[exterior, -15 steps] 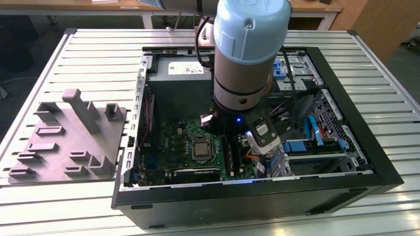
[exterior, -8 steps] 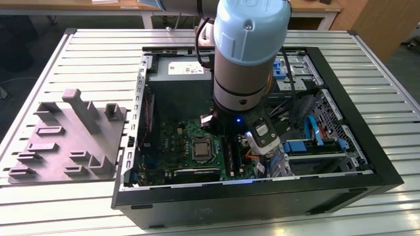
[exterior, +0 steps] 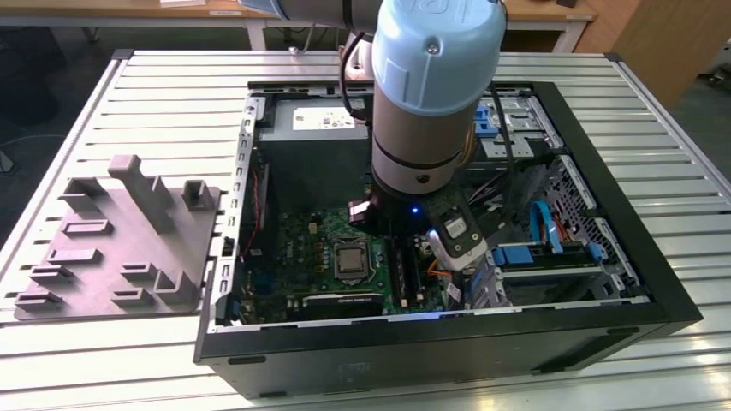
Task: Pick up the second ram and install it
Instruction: 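Insert the second ram into the second slot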
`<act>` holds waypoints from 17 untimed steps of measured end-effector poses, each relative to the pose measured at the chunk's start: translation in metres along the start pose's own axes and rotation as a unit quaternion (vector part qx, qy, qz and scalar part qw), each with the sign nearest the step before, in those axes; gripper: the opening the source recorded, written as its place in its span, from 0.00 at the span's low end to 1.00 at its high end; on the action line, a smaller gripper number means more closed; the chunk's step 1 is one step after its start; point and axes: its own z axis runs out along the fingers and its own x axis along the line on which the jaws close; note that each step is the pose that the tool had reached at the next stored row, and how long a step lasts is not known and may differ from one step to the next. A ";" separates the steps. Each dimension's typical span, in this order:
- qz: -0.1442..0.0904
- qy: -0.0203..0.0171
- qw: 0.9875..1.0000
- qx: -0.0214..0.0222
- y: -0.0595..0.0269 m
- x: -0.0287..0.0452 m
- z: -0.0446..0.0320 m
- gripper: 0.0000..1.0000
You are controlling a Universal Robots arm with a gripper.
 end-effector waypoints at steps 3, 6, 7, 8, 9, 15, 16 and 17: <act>0.000 0.000 1.000 0.000 0.0000 -0.0001 -0.0001 0.11; 0.000 0.000 1.000 0.000 -0.0001 -0.0001 -0.0001 0.11; 0.000 0.000 1.000 0.000 -0.0001 -0.0001 -0.0001 0.11; 0.000 0.000 1.000 0.000 -0.0001 -0.0001 -0.0001 0.11; 0.000 0.000 1.000 0.000 -0.0001 -0.0001 0.0000 0.11; 0.000 0.000 1.000 0.000 -0.0002 0.0000 0.0007 0.11; 0.000 0.000 1.000 0.000 -0.0002 0.0000 0.0007 0.11; 0.000 0.000 1.000 0.000 -0.0002 0.0000 0.0007 0.11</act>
